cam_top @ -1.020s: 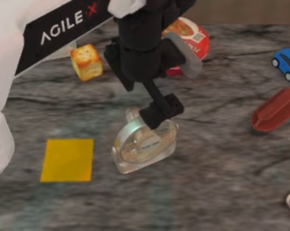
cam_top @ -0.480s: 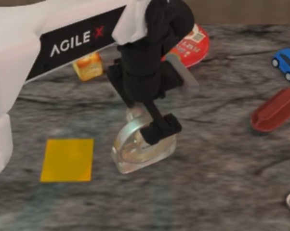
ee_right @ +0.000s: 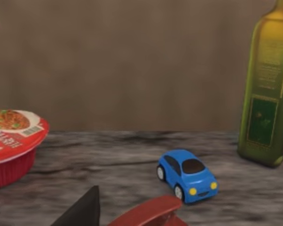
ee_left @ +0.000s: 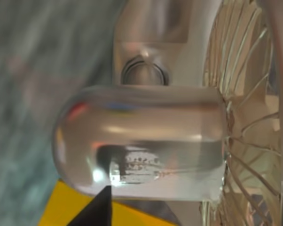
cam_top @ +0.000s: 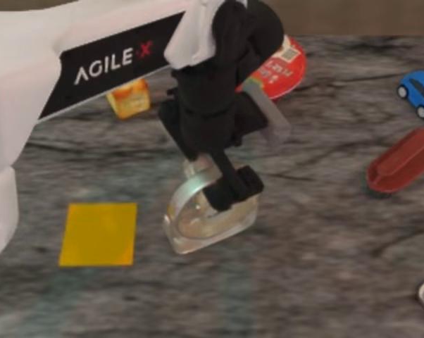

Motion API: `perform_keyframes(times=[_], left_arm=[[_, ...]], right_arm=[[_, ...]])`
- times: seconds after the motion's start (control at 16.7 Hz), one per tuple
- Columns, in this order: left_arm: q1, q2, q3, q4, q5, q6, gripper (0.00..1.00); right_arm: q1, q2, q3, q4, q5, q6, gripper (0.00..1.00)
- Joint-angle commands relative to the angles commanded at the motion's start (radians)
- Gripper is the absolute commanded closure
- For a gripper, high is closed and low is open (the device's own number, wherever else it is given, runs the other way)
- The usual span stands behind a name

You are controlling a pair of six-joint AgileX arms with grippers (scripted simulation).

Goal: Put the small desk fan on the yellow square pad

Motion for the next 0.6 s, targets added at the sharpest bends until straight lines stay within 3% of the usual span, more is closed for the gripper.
perform_keyframes(times=[0.6], left_arm=[[0.000,0.000,0.000,0.000,0.000,0.000,0.98]], right_arm=[[0.000,0.000,0.000,0.000,0.000,0.000,0.00]])
